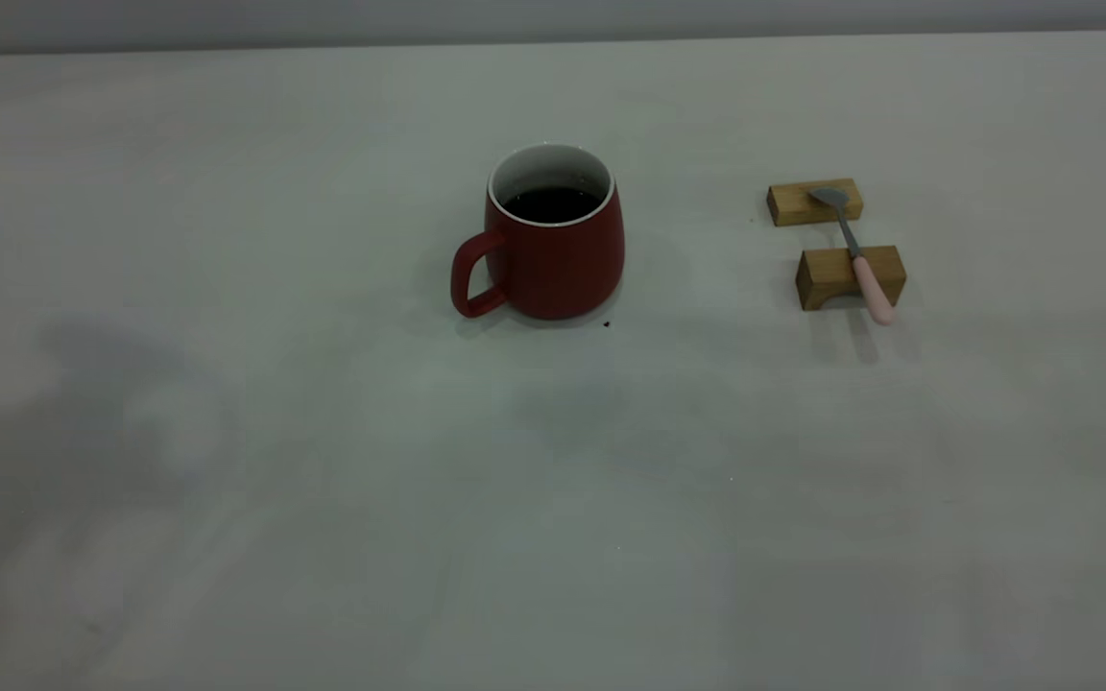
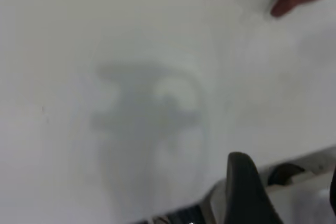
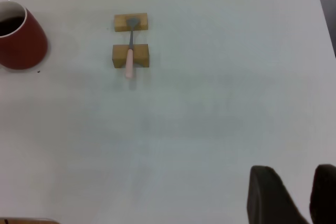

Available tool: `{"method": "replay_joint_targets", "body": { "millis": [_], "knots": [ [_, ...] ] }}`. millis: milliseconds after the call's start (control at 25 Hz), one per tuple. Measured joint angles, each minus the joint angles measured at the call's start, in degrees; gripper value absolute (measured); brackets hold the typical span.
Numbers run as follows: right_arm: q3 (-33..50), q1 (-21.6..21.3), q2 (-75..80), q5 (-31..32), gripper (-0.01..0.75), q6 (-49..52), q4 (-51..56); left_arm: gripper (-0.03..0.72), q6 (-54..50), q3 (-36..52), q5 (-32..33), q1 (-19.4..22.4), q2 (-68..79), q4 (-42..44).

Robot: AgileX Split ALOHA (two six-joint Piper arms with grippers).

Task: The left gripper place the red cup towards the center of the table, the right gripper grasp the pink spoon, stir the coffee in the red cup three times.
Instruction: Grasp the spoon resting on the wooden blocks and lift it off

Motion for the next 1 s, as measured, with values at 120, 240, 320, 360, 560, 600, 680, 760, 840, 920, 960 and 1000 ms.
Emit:
{"method": "replay_joint_targets", "body": {
  "millis": [120, 240, 320, 360, 560, 600, 680, 760, 840, 920, 960, 1000],
  "knots": [
    [0.0, 0.0, 0.0, 0.0, 0.238, 0.0, 0.0, 0.459, -2.8, 10.1, 0.0, 0.0, -8.6, 0.2],
    [0.0, 0.0, 0.0, 0.0, 0.238, 0.1, 0.0, 0.459, -5.5, 19.8, 0.0, 0.0, -16.8, 1.4],
    [0.0, 0.0, 0.0, 0.0, 0.238, 0.1, 0.0, 0.459, -6.3, 25.0, 0.0, 0.0, -21.8, 2.5],
    [0.0, 0.0, 0.0, 0.0, 0.238, 0.1, 0.0, 0.463, -6.5, 27.5, 0.0, 0.0, -24.6, 2.9],
    [0.0, 0.0, 0.0, 0.0, 0.238, 0.1, 0.0, 0.49, -8.3, 36.0, 0.0, 0.0, -37.3, 3.7],
    [0.0, 0.0, 0.0, 0.0, 0.238, 0.1, 0.0, 0.493, -8.1, 37.3, -0.1, 0.0, -39.9, 3.7],
    [0.0, 0.0, 0.0, 0.0, 0.238, 0.0, 0.0, 0.496, -7.6, 39.7, -0.3, 0.0, -45.1, 3.3],
    [0.0, 0.0, 0.0, 0.0, 0.238, 0.0, 0.0, 0.496, -6.8, 41.7, -0.7, 0.0, -50.1, 3.3],
    [0.0, 0.0, 0.0, 0.0, 0.238, 0.0, 0.0, 0.498, -6.5, 43.6, -2.0, 0.0, -53.8, 2.7],
    [0.0, 0.0, 0.0, 0.0, 0.238, 0.0, 0.0, 0.499, -6.3, 45.8, -2.7, 0.0, -57.4, 2.5],
    [0.0, 0.0, 0.0, 0.0, 0.238, 0.0, 0.0, 0.5, -6.3, 46.8, -2.8, 0.0, -58.9, 2.5],
    [0.0, 0.0, 0.0, 0.0, 0.238, 0.0, 0.0, 0.5, -6.3, 47.3, -2.6, 0.0, -60.2, 2.4]
  ]
}}
